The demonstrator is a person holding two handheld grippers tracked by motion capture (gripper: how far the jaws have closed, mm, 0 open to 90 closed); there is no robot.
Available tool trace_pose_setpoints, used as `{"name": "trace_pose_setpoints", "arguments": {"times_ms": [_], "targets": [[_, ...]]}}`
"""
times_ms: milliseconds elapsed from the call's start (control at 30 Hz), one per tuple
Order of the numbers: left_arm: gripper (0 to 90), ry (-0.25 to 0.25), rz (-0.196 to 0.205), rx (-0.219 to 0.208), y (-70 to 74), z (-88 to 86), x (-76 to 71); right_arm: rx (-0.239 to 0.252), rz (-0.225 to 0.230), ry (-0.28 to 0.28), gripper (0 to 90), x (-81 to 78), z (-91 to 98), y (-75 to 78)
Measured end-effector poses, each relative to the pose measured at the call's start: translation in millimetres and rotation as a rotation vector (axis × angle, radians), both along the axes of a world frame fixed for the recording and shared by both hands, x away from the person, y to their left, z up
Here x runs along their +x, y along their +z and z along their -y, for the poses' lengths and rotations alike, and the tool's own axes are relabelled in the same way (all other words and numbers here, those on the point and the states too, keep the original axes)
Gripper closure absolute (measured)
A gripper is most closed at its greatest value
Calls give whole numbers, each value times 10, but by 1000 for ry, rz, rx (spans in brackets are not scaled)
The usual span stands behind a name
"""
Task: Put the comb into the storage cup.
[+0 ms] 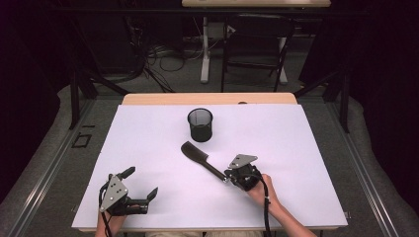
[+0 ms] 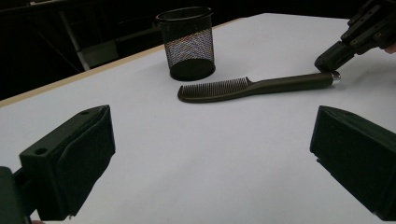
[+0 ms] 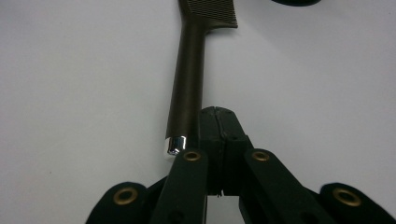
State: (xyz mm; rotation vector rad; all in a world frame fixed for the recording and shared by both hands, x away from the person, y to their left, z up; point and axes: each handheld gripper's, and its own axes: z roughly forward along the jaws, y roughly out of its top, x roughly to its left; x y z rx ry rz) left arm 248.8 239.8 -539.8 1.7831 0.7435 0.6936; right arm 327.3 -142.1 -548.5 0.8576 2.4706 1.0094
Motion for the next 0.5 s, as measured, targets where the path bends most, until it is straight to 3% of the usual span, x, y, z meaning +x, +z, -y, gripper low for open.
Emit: {"name": "trace_pose_setpoints", "arguments": {"times_ms": [500], "targets": [[1,-1,1,2,1,-1,0,-7,-24,37,900,-49,-74,-1]]}}
